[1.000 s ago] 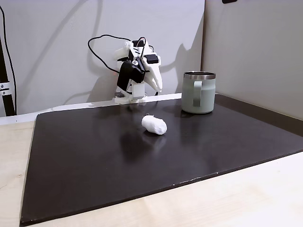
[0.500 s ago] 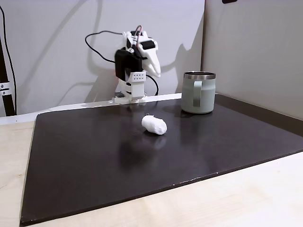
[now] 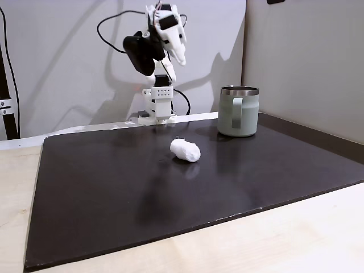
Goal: Grasp a gauze and put it in the cup.
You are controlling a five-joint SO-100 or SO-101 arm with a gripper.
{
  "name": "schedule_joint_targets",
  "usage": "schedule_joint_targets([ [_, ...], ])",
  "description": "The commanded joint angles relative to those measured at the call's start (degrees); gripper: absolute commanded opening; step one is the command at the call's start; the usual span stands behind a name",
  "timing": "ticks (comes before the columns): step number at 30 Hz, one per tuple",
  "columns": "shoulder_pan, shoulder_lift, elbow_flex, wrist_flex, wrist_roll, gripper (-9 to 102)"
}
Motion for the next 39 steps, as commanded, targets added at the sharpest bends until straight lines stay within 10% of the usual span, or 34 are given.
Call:
schedule_joint_targets([
  [1,1.49,-6.77,-9.05,1.76,3.52,0],
  [19,3.34,-33.22,-27.69,14.24,29.27,29],
  [39,0.00,-53.88,-31.73,5.45,27.60,31],
])
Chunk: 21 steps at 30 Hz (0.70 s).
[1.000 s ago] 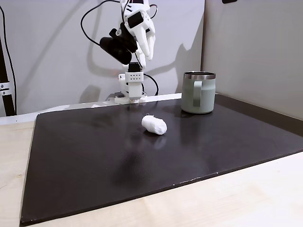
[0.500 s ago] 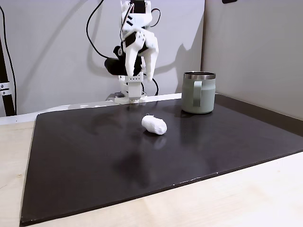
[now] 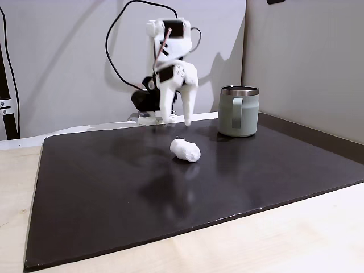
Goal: Grasp a gauze and put it in the cup.
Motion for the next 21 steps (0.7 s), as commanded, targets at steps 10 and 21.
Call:
schedule_joint_targets([
  [10,-3.52,-7.03,-0.26,-7.38,-1.41,30],
  [21,-1.58,-8.53,5.27,-12.92,-3.08,29],
])
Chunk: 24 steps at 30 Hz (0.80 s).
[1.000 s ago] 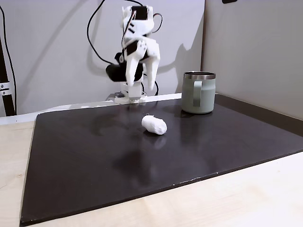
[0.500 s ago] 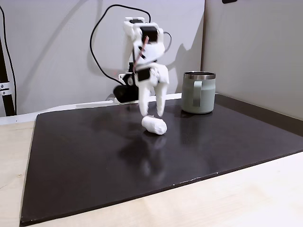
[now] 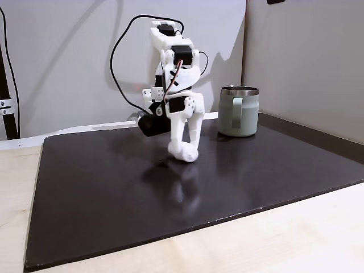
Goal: Grasp a gauze and put it in the cup.
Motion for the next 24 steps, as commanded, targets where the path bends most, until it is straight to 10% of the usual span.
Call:
schedule_joint_targets([
  [1,0.53,0.53,0.97,-1.76,-0.53,29],
  [24,2.29,2.46,7.38,-6.68,-0.79,14],
])
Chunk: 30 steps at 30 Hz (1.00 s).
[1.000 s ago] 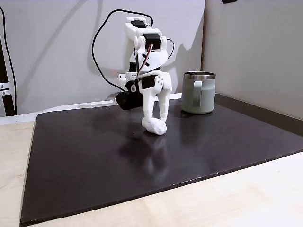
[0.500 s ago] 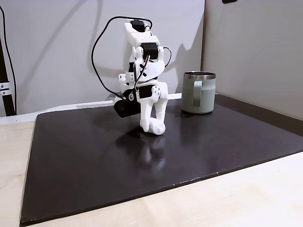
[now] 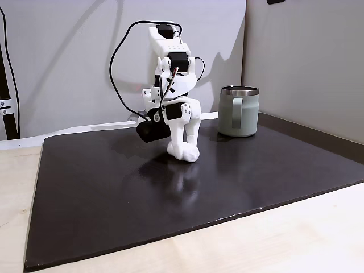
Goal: Grasp a gauze and put it in the cup.
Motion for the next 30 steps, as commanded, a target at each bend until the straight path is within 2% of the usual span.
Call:
schedule_joint_targets([
  [1,1.49,2.37,0.35,-0.62,-0.53,11],
  [6,2.81,2.64,0.44,-0.70,-2.20,0],
  [15,2.90,5.98,0.35,2.02,-1.93,0],
  [30,-0.62,26.02,-10.99,23.29,-3.52,0],
])
